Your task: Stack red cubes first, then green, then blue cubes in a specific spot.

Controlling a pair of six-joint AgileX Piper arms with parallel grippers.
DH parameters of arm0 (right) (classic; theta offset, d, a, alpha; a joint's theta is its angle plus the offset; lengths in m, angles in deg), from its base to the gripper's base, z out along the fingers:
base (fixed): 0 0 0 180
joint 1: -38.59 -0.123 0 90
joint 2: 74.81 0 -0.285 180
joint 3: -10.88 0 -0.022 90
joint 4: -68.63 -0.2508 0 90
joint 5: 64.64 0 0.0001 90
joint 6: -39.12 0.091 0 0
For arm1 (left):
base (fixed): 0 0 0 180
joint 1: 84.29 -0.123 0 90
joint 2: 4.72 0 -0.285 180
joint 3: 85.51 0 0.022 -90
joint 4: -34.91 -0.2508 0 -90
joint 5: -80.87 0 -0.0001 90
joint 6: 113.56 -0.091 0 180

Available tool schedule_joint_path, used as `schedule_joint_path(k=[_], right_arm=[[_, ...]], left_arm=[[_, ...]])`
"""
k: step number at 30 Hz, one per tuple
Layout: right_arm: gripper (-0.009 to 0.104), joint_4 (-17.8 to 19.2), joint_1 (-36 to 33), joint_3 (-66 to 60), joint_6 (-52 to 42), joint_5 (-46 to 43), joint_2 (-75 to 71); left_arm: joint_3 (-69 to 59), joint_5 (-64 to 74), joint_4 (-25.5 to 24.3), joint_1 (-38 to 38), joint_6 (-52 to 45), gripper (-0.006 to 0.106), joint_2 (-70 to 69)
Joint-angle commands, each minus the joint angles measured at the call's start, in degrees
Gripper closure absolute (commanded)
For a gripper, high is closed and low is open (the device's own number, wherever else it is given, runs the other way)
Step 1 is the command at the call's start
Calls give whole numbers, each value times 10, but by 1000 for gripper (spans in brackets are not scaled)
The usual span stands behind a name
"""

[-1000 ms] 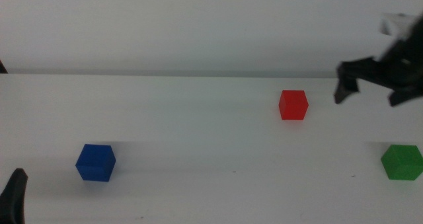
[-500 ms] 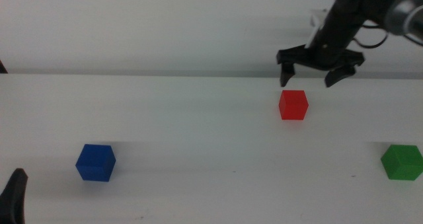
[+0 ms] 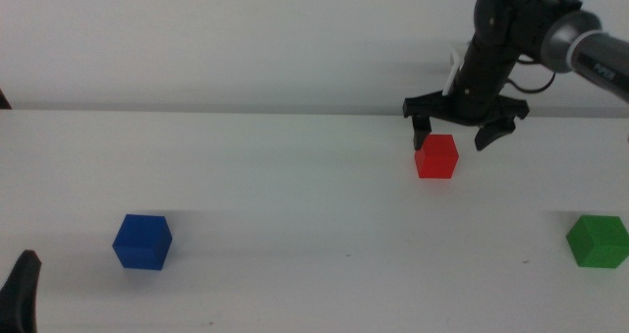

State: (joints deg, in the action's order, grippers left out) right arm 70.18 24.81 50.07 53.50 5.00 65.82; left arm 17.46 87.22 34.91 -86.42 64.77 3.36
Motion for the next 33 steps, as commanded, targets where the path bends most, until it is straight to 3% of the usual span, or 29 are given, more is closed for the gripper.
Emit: schedule_joint_path(k=[1, 6, 13, 15, 19, 20, 25, 27, 31, 33], right_arm=[[10, -5, 0, 3, 6, -12, 8], [11, -5, 0, 3, 13, -28, 23], [31, -5, 0, 4, 13, -38, 44], [41, -3, 0, 3, 13, -41, 47], [84, -4, -1, 5, 23, -38, 34], [90, -3, -5, 6, 24, -31, 25], [80, 8, -54, -2, 93, 16, -29], [80, 11, -94, -20, 112, 15, -48], [80, 54, -183, -64, 196, 16, -75], [80, 51, -215, -66, 218, 32, -75]], left_arm=[[-24, -9, 0, -1, 1, 10, -24], [-24, -9, 0, -1, 0, 10, -24], [-24, -9, 0, -1, 1, 10, -24], [-24, -9, 0, -1, 1, 10, -24], [-24, -9, 0, -1, 1, 10, -24], [-24, -9, 0, -1, 1, 10, -24], [-24, -9, 0, -1, 1, 10, -24], [-24, -9, 0, -1, 1, 10, -24], [-24, -9, 0, -1, 1, 10, -24], [-24, -9, 0, -1, 1, 10, -24]])
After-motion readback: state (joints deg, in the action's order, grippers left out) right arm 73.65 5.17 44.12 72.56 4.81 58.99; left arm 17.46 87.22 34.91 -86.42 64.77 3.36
